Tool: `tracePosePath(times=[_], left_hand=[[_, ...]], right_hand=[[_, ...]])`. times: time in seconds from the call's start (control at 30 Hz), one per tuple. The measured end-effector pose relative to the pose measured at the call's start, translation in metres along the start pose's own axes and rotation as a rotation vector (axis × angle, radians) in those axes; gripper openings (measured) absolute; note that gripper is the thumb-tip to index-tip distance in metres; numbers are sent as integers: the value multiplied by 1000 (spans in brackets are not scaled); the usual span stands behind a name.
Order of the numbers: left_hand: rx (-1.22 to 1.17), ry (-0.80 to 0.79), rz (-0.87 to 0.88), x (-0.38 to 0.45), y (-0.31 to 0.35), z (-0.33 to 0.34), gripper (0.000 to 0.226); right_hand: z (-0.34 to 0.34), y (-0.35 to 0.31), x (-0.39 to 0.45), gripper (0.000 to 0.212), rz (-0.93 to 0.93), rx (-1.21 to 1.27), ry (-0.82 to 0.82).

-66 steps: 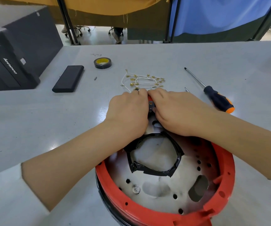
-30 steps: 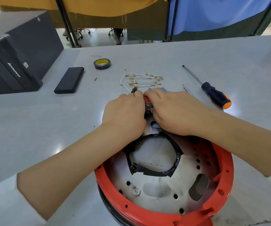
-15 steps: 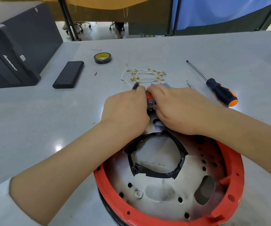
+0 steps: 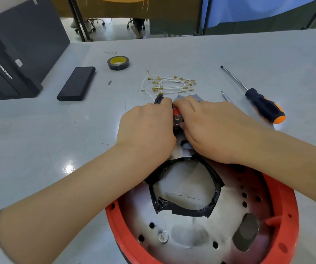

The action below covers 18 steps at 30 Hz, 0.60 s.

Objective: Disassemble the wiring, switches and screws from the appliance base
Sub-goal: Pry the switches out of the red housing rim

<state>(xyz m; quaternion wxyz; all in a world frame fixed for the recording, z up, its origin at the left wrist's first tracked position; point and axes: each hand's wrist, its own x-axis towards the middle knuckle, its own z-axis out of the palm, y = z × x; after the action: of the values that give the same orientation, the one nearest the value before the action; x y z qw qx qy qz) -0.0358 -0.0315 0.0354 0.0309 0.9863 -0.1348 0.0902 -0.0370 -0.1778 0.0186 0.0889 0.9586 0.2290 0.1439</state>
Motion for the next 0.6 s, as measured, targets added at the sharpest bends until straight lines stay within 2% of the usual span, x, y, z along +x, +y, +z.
tracePosePath(times=[0.13,0.27,0.43,0.6], left_hand=[[-13,-1,-22,0,1,0,22],[18,13,-20,3,5,-3,30],[-46,5,20,1,-2,-1,26],[-131,6,16,3,-6,3,23]], right_hand=[[-2,-3,-2,41,5,-35,-11],[-5,-8,5,37,64,-22,4],[-7,-5,2,31,44,96,-5],[-15,-5,4,25,131,270,-31]])
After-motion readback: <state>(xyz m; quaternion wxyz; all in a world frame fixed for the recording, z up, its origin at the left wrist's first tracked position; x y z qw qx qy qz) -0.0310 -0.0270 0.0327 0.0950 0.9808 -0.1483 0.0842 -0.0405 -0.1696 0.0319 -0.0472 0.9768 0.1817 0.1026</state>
